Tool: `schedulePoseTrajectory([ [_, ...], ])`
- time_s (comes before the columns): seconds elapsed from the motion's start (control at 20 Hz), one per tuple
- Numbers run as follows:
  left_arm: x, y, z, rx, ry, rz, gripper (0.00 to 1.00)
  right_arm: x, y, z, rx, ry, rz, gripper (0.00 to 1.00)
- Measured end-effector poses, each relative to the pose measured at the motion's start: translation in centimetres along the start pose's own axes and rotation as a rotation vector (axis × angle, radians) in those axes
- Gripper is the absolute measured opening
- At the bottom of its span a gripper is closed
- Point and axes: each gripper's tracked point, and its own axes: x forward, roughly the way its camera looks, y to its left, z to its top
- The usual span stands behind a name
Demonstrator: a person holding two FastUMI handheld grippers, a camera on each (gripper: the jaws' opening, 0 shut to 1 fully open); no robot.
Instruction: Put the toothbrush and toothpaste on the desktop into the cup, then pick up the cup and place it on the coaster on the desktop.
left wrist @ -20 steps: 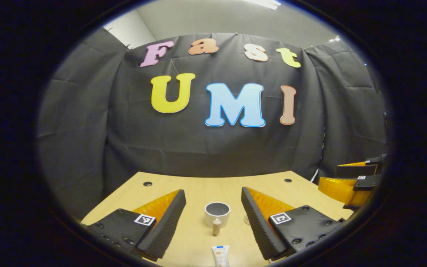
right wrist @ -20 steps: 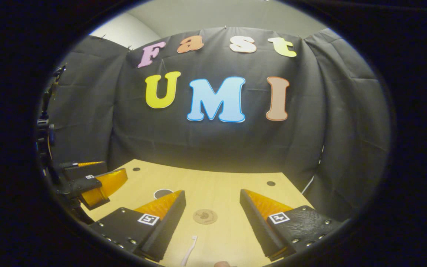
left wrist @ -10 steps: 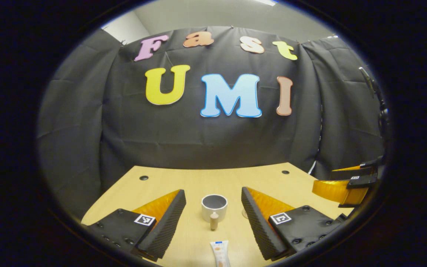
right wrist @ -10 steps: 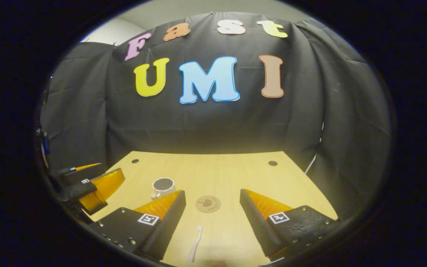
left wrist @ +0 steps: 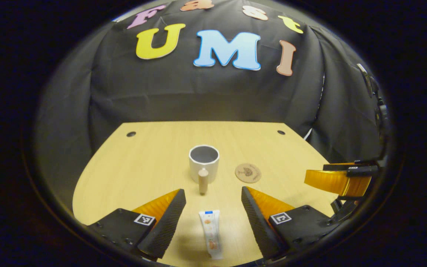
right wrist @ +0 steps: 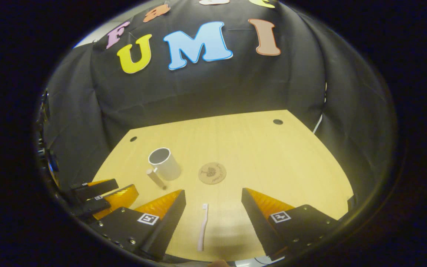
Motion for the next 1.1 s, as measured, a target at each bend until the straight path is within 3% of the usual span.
schedulePoseTrajectory([
  [0.35,2.2,-0.5,-7.6,-0.122,0.341,-0.037,0.97,2.4,1.9,-6.6,-0.001,0.262,0.063,0.93],
  [0.7,2.9,0.7,-11.2,-0.138,0.542,0.007,0.95,5.0,1.9,-10.9,-0.027,0.439,0.011,0.93],
  [0.8,3.2,0.8,-12.2,-0.140,0.606,0.008,0.99,5.6,2.0,-11.7,-0.032,0.480,0.001,0.93],
  [1.1,4.1,1.1,-13.8,-0.147,0.705,0.003,0.98,7.2,1.4,-14.4,-0.056,0.608,-0.064,0.89],
])
